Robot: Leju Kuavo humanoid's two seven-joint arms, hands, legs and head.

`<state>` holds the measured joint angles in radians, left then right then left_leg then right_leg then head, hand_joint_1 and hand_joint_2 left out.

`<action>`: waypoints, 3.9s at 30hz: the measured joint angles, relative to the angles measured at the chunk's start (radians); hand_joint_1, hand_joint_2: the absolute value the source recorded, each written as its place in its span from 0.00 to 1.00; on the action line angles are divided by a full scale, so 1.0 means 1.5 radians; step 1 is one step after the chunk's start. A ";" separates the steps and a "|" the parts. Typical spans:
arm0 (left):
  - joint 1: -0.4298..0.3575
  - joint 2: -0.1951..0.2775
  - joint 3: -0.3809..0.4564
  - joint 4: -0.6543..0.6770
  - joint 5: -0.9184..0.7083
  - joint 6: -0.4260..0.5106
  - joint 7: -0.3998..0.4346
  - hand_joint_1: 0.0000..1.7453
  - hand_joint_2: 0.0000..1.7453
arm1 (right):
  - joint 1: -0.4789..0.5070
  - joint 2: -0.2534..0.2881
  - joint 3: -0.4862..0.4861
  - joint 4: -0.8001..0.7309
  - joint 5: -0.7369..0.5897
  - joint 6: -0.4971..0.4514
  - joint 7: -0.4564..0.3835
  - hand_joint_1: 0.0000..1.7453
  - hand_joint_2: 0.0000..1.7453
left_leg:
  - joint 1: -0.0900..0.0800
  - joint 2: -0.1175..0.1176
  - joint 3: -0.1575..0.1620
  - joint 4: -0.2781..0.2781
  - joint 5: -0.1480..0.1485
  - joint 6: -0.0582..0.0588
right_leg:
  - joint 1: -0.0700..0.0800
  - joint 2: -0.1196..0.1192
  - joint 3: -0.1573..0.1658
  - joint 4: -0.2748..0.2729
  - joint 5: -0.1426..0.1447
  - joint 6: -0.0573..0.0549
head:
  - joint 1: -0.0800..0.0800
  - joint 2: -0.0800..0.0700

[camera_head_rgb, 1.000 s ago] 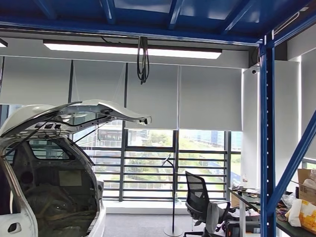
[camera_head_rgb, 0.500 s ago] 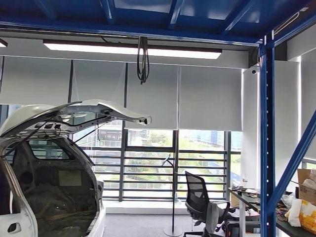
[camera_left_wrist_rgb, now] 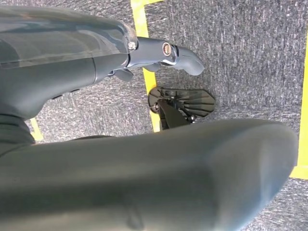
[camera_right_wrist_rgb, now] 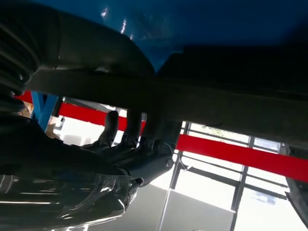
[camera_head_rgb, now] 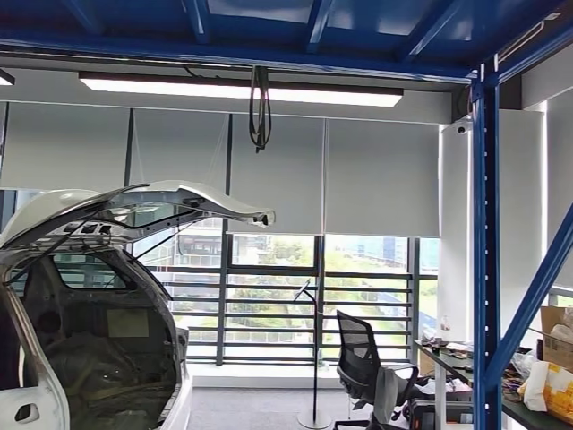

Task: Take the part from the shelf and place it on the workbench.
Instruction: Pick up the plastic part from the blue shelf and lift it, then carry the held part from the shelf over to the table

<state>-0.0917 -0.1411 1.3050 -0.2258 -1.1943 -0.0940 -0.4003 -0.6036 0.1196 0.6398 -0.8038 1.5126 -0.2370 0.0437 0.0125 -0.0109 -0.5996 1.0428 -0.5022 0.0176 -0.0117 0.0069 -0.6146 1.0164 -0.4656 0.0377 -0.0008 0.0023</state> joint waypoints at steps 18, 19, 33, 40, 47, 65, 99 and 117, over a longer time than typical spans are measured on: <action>0.001 0.000 -0.014 0.000 -0.013 0.007 -0.077 0.00 1.00 | 0.001 -0.016 -0.045 0.003 -0.001 -0.005 -0.008 1.00 1.00 | 0.000 0.000 0.004 0.000 0.000 0.000 | 0.000 0.000 0.004 0.000 0.000 0.000 | 0.000 0.000; 0.001 0.000 -0.015 0.000 -0.014 0.009 -0.078 0.00 1.00 | 0.005 -0.017 -0.047 -0.005 -0.001 -0.004 -0.008 1.00 1.00 | 0.000 0.000 0.004 0.000 0.000 0.000 | 0.000 0.000 0.004 0.000 0.000 0.000 | 0.000 0.000; -0.005 0.000 -0.022 0.000 -0.014 0.032 -0.079 0.00 1.00 | 0.055 -0.020 -0.059 -0.287 -0.228 0.075 -0.104 1.00 1.00 | 0.000 0.000 0.001 0.000 0.000 0.000 | 0.000 0.000 0.001 0.000 0.000 0.000 | 0.000 0.000; -0.012 0.000 -0.022 0.000 -0.001 0.026 -0.082 0.00 1.00 | 0.081 0.009 -0.083 -0.458 -0.702 0.225 -0.197 1.00 1.00 | 0.000 0.000 0.001 0.000 0.000 0.000 | 0.000 0.000 0.001 0.000 0.000 -0.001 | 0.000 0.000; -0.013 0.000 -0.021 0.000 0.008 0.024 -0.091 0.00 1.00 | 0.131 0.010 -0.078 -0.547 -0.918 0.302 -0.267 1.00 1.00 | 0.000 0.000 0.001 0.000 0.000 0.000 | 0.000 0.000 0.001 0.000 0.000 -0.001 | 0.000 0.000; -0.005 0.008 -0.011 0.000 0.027 0.023 -0.105 0.00 1.00 | 0.181 -0.008 0.000 -0.611 -1.019 0.366 -0.299 1.00 1.00 | -0.001 0.002 0.005 -0.008 0.006 0.014 | -0.006 -0.002 -0.033 0.081 -0.052 0.009 | 0.000 0.000; 0.011 0.030 -0.001 0.000 0.016 0.047 -0.057 0.00 1.00 | 0.219 -0.058 -0.001 -0.617 -1.038 0.367 -0.312 1.00 1.00 | -0.005 0.007 0.018 -0.014 0.004 0.011 | -0.005 -0.004 -0.067 0.193 -0.096 0.005 | 0.000 0.000; 0.012 0.035 -0.001 0.000 0.004 0.050 -0.058 0.00 1.00 | 0.225 -0.058 -0.002 -0.627 -1.045 0.374 -0.320 1.00 1.00 | 0.014 0.005 0.011 0.090 -0.031 -0.041 | 0.008 -0.014 0.010 -0.020 0.010 -0.033 | 0.002 0.000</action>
<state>-0.0742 -0.0886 1.3030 -0.2262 -1.1877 -0.0192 -0.4871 -0.2654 0.0320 0.6367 -1.7444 -0.0544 0.3238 -0.4359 0.0340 -0.0030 -0.5825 1.1785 -0.5491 -0.0438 0.0009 -0.0135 -0.5997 0.9863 -0.4502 -0.0114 0.0027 0.0024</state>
